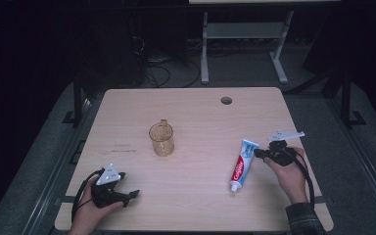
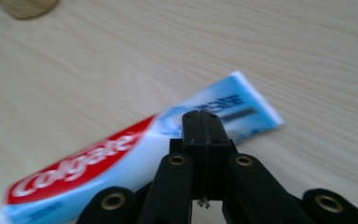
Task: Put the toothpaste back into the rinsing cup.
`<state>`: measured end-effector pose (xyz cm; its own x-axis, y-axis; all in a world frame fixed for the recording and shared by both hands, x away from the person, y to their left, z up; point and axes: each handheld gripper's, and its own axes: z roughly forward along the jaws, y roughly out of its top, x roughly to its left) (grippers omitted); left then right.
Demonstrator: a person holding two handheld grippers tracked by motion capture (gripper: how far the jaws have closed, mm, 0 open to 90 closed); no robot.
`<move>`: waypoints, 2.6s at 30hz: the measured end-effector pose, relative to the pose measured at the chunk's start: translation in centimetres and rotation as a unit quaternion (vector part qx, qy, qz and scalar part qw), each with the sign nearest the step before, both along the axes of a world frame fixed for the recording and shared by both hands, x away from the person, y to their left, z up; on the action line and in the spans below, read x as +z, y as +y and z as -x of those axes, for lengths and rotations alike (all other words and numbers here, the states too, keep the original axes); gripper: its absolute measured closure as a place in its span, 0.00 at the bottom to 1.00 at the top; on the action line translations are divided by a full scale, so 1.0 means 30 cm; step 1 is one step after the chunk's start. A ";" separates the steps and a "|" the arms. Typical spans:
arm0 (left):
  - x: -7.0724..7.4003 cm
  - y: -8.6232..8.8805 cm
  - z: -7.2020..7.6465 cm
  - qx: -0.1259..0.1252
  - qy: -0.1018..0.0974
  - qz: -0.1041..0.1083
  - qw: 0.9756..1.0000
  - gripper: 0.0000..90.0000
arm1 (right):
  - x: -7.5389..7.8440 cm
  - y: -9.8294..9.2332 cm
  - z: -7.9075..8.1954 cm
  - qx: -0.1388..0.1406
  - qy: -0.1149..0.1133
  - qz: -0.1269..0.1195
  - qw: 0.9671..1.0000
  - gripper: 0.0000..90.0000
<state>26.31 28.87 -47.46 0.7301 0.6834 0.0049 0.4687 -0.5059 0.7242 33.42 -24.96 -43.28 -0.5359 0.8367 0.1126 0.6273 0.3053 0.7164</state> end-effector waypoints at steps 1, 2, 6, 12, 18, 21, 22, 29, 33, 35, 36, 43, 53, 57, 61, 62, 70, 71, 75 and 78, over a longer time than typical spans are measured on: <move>0.000 0.000 0.000 0.000 0.000 0.000 1.000 0.15 | 0.000 0.000 0.000 0.000 0.000 0.000 1.000 1.00; 0.000 0.000 0.000 0.000 0.000 0.000 1.000 0.15 | -0.005 -0.012 -0.010 -0.007 0.001 0.002 1.000 1.00; 0.000 0.000 0.000 0.000 0.000 0.000 1.000 0.15 | -0.044 -0.046 -0.071 -0.034 0.008 0.000 0.999 1.00; 0.000 0.000 0.000 0.000 0.000 0.000 1.000 0.15 | -0.079 -0.047 -0.115 -0.045 0.019 0.010 0.999 1.00; 0.000 0.000 0.000 0.000 0.000 0.000 1.000 0.15 | -0.095 -0.038 -0.136 -0.043 0.027 0.014 0.999 1.00; 0.000 0.000 0.000 0.000 0.000 0.000 1.000 0.15 | -0.101 -0.025 -0.142 -0.039 0.032 0.015 0.999 1.00; 0.000 0.000 0.000 0.000 0.000 0.000 1.000 0.15 | -0.103 -0.020 -0.144 -0.037 0.033 0.014 0.999 1.00; 0.000 0.000 0.000 0.000 0.000 0.000 1.000 0.15 | -0.100 0.019 -0.160 -0.024 0.033 0.010 0.999 1.00; 0.000 0.000 0.000 0.000 0.000 0.000 1.000 0.15 | -0.101 0.054 -0.168 -0.011 0.034 0.007 0.999 1.00; 0.000 0.000 0.000 0.000 0.000 0.000 1.000 0.15 | -0.103 0.074 -0.171 -0.002 0.035 0.007 0.999 1.00; 0.000 0.000 0.000 0.000 0.000 0.000 1.000 0.15 | -0.102 0.084 -0.172 0.001 0.037 0.007 0.999 1.00; 0.000 0.000 0.000 0.000 0.000 0.000 1.000 0.15 | -0.097 0.135 -0.176 0.024 0.036 0.008 0.999 1.00; 0.000 0.000 0.000 0.000 0.000 0.000 1.000 0.15 | -0.095 0.193 -0.168 0.060 0.039 0.008 0.997 1.00; 0.000 0.000 0.000 0.000 0.000 0.000 1.000 0.15 | -0.091 0.217 -0.163 0.075 0.038 0.010 0.996 1.00; 0.000 0.000 0.000 0.000 0.000 0.000 1.000 0.15 | -0.086 0.229 -0.160 0.080 0.037 0.014 0.996 1.00; 0.000 0.000 0.000 0.000 0.000 0.000 1.000 0.15 | -0.079 0.226 -0.158 0.079 0.036 0.010 0.996 1.00; 0.000 0.000 0.001 -0.001 0.000 0.000 1.000 0.15 | -0.014 0.211 -0.129 0.075 0.019 -0.016 0.997 0.86; 0.000 0.000 0.001 -0.001 0.000 0.000 1.000 0.15 | -0.005 0.211 -0.125 0.077 0.019 -0.018 0.997 0.82; 0.000 0.000 0.001 -0.001 0.000 0.000 1.000 0.15 | 0.023 0.226 -0.104 0.066 0.007 -0.025 0.997 0.58; 0.000 0.000 0.001 -0.001 0.000 0.000 1.000 0.15 | 0.027 0.236 -0.097 0.069 0.005 -0.023 0.997 0.51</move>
